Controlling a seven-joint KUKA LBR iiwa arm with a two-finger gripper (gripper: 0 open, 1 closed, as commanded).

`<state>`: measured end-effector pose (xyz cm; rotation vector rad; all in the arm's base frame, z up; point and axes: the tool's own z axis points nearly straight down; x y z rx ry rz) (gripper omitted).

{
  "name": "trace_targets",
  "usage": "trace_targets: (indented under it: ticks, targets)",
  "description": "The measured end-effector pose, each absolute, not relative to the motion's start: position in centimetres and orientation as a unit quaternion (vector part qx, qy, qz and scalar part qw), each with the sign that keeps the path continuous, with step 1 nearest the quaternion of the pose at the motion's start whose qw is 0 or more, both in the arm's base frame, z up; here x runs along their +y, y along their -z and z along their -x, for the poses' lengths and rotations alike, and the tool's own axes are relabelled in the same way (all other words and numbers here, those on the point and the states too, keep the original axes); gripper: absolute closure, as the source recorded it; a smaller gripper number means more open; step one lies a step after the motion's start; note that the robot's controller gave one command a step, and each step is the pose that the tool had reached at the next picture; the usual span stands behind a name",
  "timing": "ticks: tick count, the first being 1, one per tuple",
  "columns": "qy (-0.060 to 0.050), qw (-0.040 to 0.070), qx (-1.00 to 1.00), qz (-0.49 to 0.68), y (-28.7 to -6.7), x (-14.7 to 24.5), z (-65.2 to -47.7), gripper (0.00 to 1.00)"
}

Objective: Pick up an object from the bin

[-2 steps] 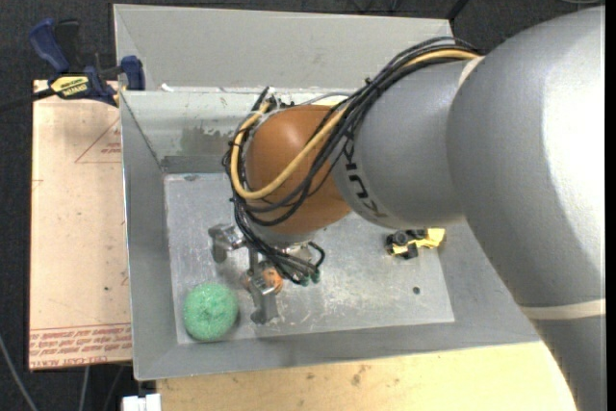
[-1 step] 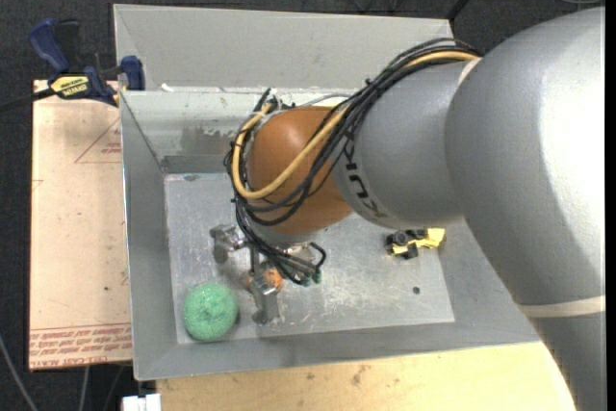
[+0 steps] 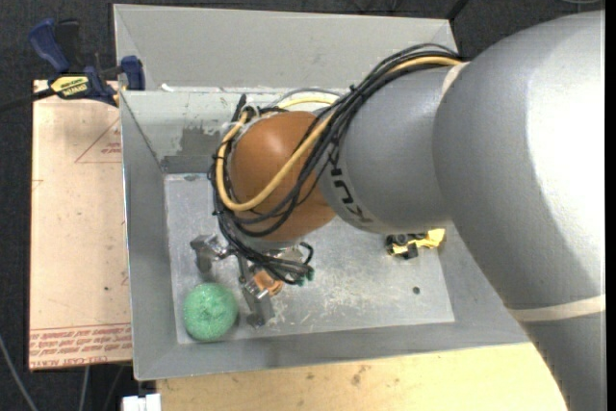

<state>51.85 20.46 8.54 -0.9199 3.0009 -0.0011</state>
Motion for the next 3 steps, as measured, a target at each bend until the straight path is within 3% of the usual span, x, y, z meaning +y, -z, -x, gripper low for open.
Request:
trace_targets:
  ticks: [1, 2, 3]
  targets:
    - [-0.001, 0.0, 0.954, 0.298, -7.0, 21.3, -50.2, 1.0]
    - [-0.001, 0.0, 0.955, 0.298, -7.0, 21.3, -50.2, 1.0]
    - [-0.001, 0.001, 0.954, 0.301, -19.8, 19.2, -50.9, 1.0]
